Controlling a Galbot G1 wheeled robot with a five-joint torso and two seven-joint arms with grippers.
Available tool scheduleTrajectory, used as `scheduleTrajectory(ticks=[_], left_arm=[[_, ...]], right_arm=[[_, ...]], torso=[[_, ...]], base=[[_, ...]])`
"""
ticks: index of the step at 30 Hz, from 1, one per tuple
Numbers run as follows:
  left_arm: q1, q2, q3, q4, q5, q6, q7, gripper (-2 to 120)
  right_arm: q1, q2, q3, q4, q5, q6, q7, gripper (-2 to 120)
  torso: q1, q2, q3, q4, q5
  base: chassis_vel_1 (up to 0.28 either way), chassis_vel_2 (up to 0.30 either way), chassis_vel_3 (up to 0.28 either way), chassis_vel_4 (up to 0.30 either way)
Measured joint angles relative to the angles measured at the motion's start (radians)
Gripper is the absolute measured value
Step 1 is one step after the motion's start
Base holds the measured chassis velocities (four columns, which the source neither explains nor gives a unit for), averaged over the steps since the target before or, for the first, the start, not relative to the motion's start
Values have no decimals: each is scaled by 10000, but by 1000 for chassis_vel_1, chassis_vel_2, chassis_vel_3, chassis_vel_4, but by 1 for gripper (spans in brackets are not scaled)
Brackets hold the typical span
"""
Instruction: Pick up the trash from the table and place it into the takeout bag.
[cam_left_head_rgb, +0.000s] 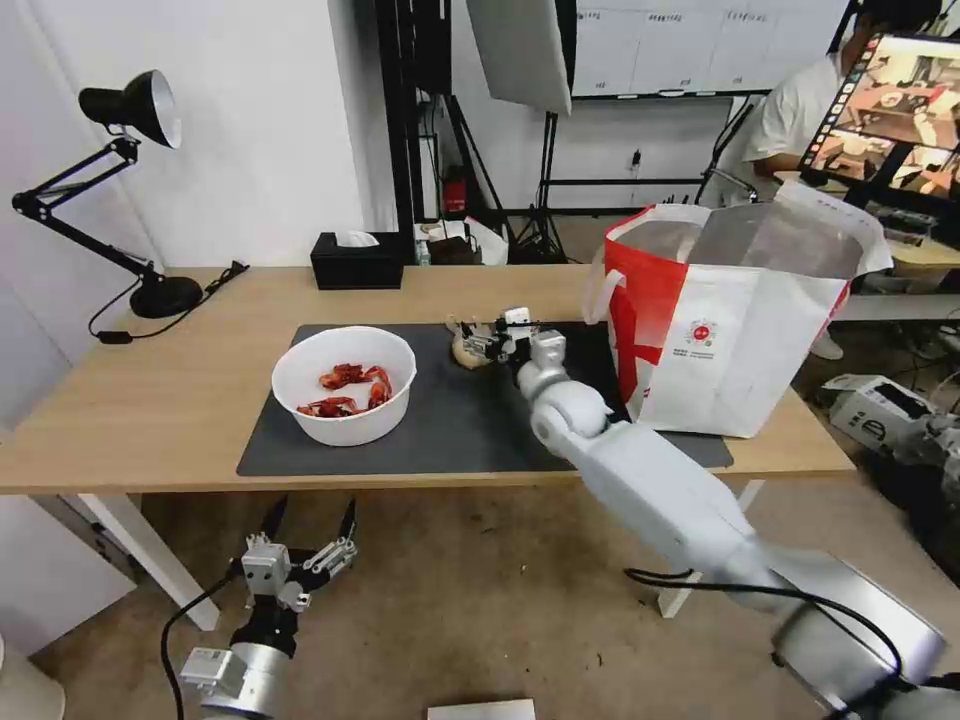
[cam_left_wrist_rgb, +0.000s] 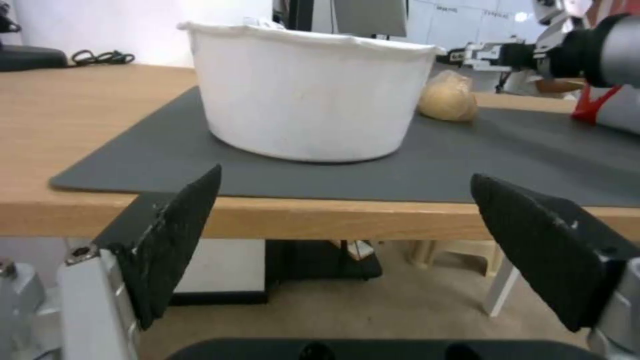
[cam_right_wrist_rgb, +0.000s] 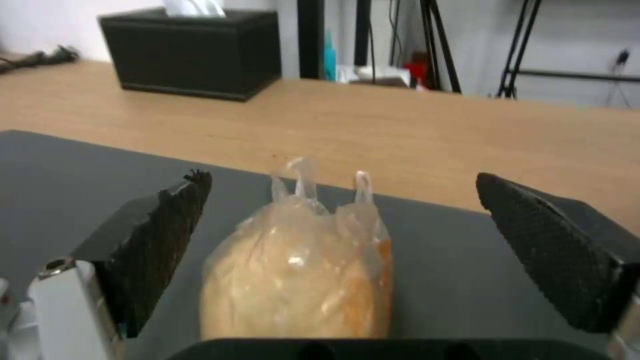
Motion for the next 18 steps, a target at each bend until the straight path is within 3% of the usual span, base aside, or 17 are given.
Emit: scheduleTrajectory(ticks=[10, 18], left_arm=[[8, 72, -116, -30, -61, -38, 2, 100], [-1, 76, -97, -41, -71, -40, 2, 100]], right_arm=[[-25, 866, 362, -872, -50, -558, -17, 100], [-83, 906, 378, -906, -165, -695, -1, 95]], torso=[[-1, 0, -1, -1, 1], [-1, 2, -1, -2, 1]], base=[[0, 0, 0, 0], [0, 0, 0, 0]])
